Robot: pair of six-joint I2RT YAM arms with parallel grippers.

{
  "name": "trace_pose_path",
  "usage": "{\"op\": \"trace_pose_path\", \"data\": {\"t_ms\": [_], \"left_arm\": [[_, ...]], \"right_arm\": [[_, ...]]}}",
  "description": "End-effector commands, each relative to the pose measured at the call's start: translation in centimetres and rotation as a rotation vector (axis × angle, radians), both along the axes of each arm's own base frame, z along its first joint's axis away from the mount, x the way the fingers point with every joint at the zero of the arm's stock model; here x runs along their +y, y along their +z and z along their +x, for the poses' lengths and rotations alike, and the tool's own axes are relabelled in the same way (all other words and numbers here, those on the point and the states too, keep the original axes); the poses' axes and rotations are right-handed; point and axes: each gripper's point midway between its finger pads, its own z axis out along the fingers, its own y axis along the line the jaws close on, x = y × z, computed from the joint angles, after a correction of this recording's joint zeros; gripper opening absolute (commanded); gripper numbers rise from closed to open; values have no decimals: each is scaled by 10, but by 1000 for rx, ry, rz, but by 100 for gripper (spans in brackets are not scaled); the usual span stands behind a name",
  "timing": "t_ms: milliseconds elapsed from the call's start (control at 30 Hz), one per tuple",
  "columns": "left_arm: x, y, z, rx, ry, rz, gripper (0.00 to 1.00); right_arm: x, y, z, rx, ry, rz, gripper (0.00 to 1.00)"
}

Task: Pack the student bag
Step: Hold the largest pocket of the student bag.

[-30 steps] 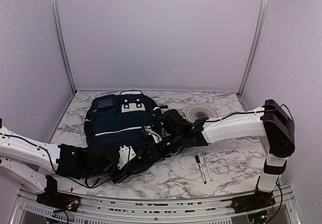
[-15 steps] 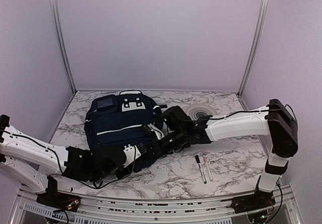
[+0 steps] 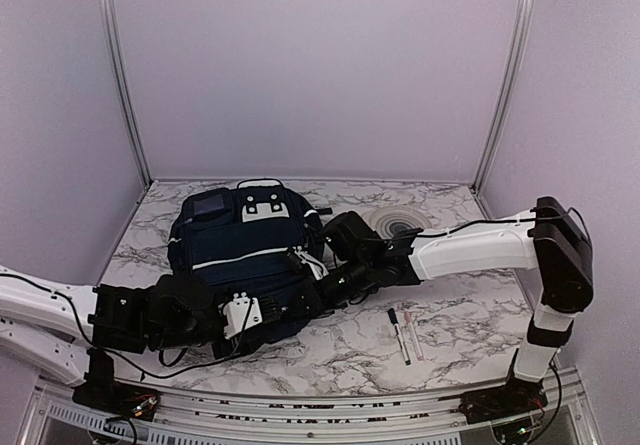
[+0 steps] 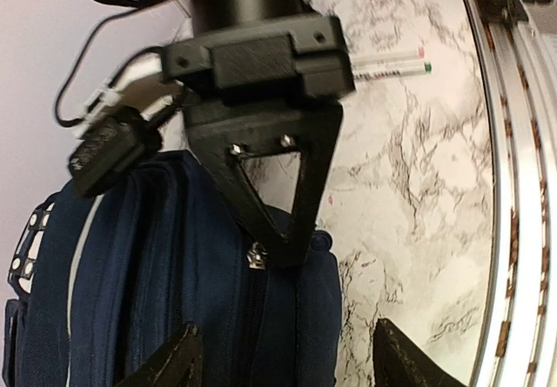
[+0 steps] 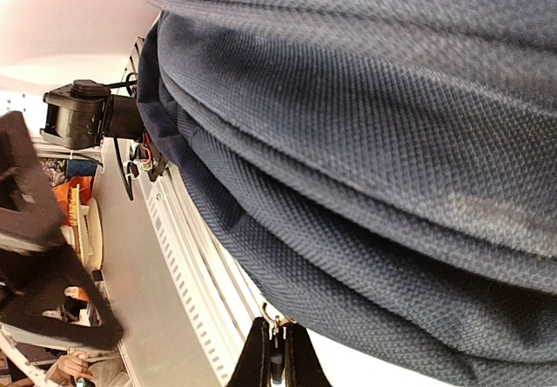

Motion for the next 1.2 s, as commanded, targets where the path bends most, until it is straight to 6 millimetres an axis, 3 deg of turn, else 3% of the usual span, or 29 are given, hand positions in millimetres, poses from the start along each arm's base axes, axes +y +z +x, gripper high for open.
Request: {"op": "trace_pose_path", "data": {"t_ms": [0, 267, 467, 633, 833, 1000, 1167], "left_arm": [[9, -45, 9, -12, 12, 263, 68], [10, -34, 46, -132, 166, 245, 57], [17, -34, 53, -118, 190, 245, 56], [8, -24, 47, -99, 142, 194, 56], [12, -20, 59, -104, 184, 200, 55], [16, -27, 67, -83, 207, 213, 50], [14, -37, 70, -70, 209, 242, 38]], "right_arm": [[7, 25, 3, -30, 25, 56, 0], [5, 27, 1, -27, 23, 56, 0], [6, 27, 1, -27, 30, 62, 0], [6, 25, 1, -27, 30, 58, 0], [6, 26, 0, -27, 31, 58, 0], [7, 27, 1, -29, 31, 61, 0], [5, 27, 1, -31, 29, 58, 0]]}}
